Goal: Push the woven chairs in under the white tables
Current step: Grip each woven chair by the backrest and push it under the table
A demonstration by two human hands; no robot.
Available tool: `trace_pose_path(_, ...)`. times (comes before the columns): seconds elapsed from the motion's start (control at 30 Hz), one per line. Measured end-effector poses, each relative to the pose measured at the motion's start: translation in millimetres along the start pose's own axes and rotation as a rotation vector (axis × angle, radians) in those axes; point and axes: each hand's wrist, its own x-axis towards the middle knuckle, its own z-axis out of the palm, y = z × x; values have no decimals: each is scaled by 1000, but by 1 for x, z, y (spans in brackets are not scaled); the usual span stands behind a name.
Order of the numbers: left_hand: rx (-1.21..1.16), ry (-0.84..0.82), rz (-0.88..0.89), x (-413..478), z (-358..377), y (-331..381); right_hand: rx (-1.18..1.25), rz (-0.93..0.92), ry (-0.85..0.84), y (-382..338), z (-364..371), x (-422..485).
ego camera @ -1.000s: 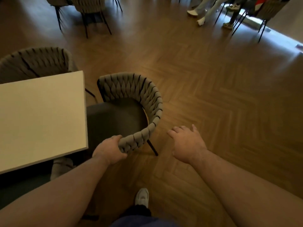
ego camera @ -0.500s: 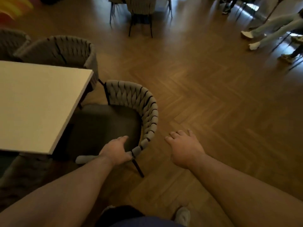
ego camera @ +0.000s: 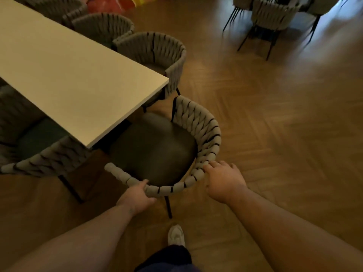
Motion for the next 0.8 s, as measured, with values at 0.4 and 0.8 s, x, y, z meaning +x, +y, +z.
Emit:
trace_pose_path(0.4,-425,60,-164,42,33,60,64,73,-223,59,-17,100)
trace_pose_path(0.8,-682,367,-740,54,113,150,73,-156,-322,84,3,229)
